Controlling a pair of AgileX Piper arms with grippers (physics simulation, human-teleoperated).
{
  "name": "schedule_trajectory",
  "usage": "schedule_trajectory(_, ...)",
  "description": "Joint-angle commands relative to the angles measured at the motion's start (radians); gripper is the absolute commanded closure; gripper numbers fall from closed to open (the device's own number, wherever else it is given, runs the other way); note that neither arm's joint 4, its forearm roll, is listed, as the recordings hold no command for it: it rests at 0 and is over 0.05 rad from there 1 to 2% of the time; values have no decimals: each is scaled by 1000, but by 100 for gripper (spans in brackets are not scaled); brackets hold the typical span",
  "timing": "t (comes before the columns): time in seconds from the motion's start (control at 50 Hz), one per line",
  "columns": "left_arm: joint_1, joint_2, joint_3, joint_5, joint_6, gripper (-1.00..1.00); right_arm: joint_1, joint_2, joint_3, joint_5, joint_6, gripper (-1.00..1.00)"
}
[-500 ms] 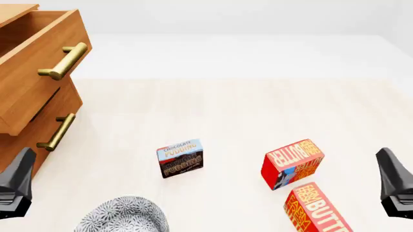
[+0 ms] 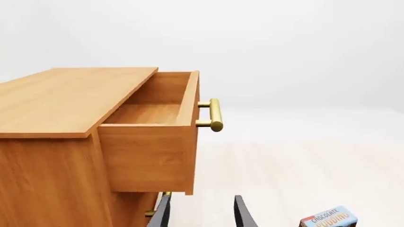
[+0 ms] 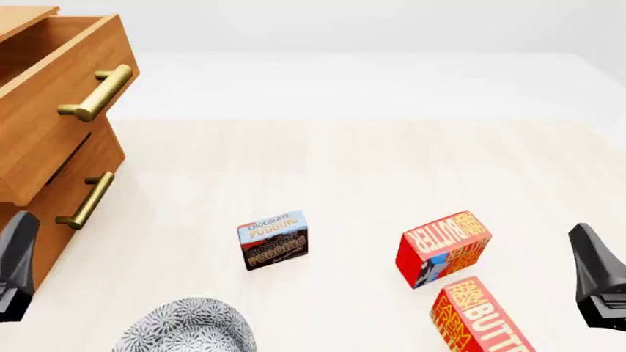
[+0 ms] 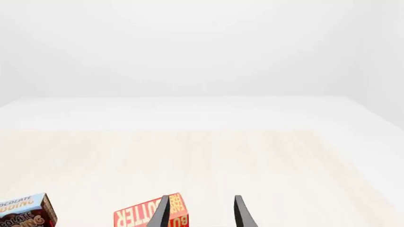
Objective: Put the chocolate pudding in the top drawer of the cabinet and close it.
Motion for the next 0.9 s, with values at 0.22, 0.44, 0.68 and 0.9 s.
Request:
schedule_trajectory(0.22,35,-1,-119,20,69,-100,0,3,0,-2,0,-100)
schedule_trajectory(0.44,36,-1,-221,94,39,-100,0,2,0,-2,0,-100)
schedule_trajectory(0.68,0,0,-396,179,131,-100,1,4,0,-3,0,-100)
schedule_trajectory(0.9,37,11,-508,267,112,-100,0,6,0,-6,0,-100)
